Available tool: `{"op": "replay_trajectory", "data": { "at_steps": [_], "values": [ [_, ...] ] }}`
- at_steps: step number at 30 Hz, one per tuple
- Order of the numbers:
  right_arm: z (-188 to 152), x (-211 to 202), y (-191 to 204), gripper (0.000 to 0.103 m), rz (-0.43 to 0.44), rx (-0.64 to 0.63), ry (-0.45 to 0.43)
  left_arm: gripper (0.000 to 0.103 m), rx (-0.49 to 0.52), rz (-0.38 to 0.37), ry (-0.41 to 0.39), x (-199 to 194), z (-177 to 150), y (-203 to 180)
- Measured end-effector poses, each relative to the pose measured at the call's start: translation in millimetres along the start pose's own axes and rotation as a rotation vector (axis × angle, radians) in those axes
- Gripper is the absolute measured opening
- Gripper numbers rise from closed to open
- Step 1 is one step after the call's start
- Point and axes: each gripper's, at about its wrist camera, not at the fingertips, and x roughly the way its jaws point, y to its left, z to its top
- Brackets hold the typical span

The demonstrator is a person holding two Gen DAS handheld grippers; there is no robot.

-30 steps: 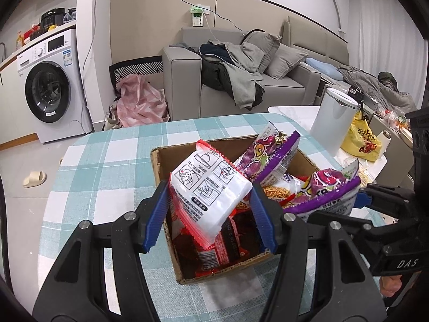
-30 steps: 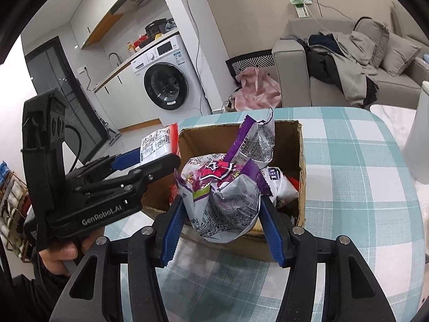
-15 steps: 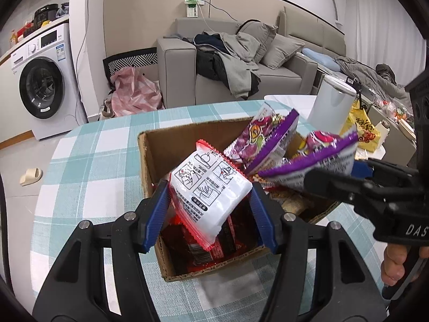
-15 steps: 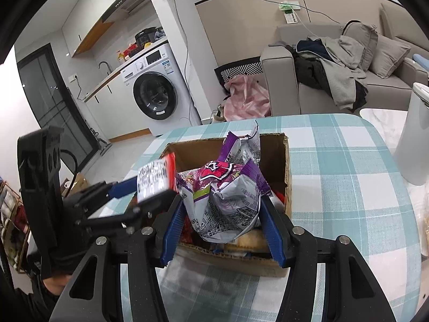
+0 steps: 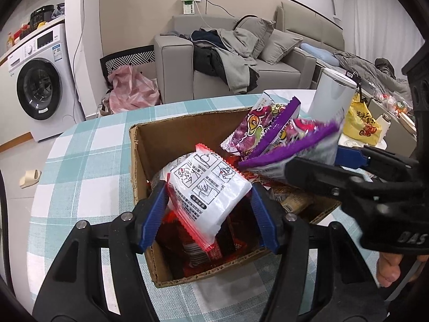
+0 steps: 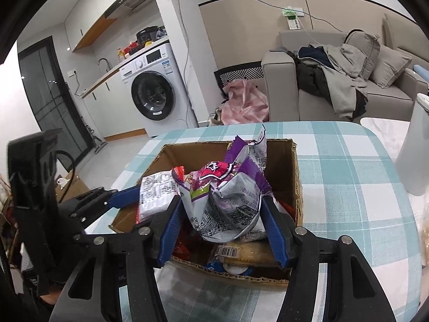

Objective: Organize snacks
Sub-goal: 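Open both tools to drop the packs into the box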

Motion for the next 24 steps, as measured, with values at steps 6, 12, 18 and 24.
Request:
{"op": "replay_trajectory", "data": {
  "at_steps": [6, 12, 18, 24],
  "values": [
    [-1.9, -21.6, -1.5, 0.087, 0.009, -0.035, -0.037, 0.073, -0.026, -0.015, -0.014, -9.9, -0.2, 3.0],
    [-6.4, -42.6, -5.2, 0.101, -0.021, -0.056, -0.067, 0.089, -0.044, -0.022, -0.045, -31.8, -3.8, 7.6],
    [-14.8, -56.0, -12.5, 0.103, -0.044, -0.051, -0.094, 0.102, -0.064, -0.002, -0.090, -59.5, -12.8, 8.9],
    [-30.2, -71.5, -10.4, 0.103, -0.013, -0.069, -0.156, 0.102, -0.083, 0.024, -0.123, -80.1, -31.9, 8.7]
  ]
}}
